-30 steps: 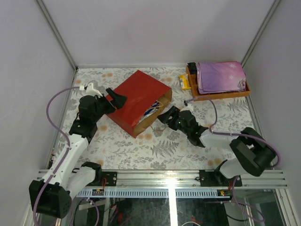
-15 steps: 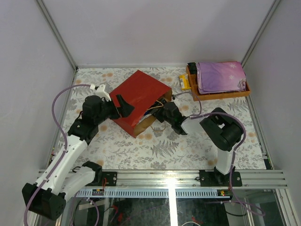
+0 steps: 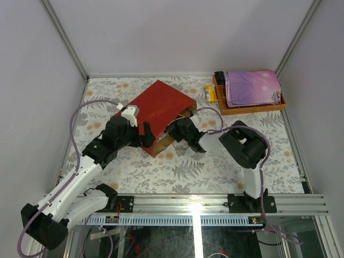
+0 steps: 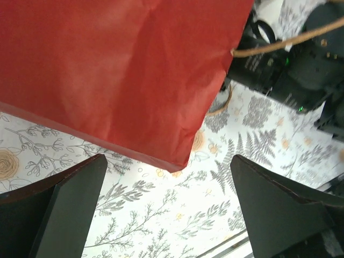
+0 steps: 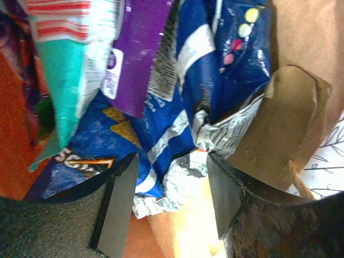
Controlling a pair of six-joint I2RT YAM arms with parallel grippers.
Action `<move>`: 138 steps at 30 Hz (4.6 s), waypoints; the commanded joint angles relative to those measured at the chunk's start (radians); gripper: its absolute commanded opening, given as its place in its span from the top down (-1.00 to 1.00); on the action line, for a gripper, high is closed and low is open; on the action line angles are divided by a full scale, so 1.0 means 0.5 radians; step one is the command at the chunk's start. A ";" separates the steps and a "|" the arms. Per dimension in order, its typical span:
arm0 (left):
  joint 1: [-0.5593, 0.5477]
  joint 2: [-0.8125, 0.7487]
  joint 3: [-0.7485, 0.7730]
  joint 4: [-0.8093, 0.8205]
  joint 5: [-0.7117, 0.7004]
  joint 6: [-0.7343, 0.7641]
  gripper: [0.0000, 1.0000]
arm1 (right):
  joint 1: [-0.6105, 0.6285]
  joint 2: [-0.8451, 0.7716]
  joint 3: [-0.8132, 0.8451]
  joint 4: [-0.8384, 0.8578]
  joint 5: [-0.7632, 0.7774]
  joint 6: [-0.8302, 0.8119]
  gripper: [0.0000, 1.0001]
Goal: Take the snacks out of the paper bag
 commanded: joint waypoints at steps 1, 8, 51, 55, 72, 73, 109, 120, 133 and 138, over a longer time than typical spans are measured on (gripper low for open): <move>-0.191 0.082 0.023 -0.100 -0.183 0.215 -0.99 | 0.036 0.064 0.073 -0.044 0.120 0.110 -0.21; -0.448 0.263 0.122 -0.174 -0.325 0.325 -0.99 | 0.078 -0.016 0.002 -0.123 0.194 0.142 -0.25; -0.541 0.657 0.201 -0.063 -0.766 0.075 -1.00 | 0.401 -0.785 -0.566 0.089 0.465 -0.240 1.00; -0.540 0.680 0.202 -0.034 -0.849 0.040 -0.99 | 0.400 -1.014 -0.699 0.026 0.431 -0.359 1.00; -0.493 0.764 0.329 -0.078 -0.947 0.036 -1.00 | 0.401 -3.106 -1.608 -1.594 0.716 -0.416 -0.21; -0.494 0.731 0.350 -0.099 -0.885 0.022 -1.00 | 0.399 -3.205 -1.618 -1.632 0.678 -0.487 -0.57; -1.556 0.903 -0.235 0.986 -0.972 -0.750 -0.84 | -1.521 -1.057 -0.869 -0.321 -1.225 -1.234 -0.26; -1.294 0.933 -0.333 1.167 -0.582 -0.763 1.00 | -1.370 -0.730 -0.993 0.140 -1.402 -1.041 -0.01; -0.828 0.295 -0.543 0.361 -0.519 -0.920 1.00 | -1.345 -2.073 -0.865 -1.240 -0.636 -1.523 1.00; -0.798 0.612 -0.299 0.255 -0.483 -0.732 0.66 | -1.340 -2.171 -0.694 -1.645 -0.582 -1.632 -0.46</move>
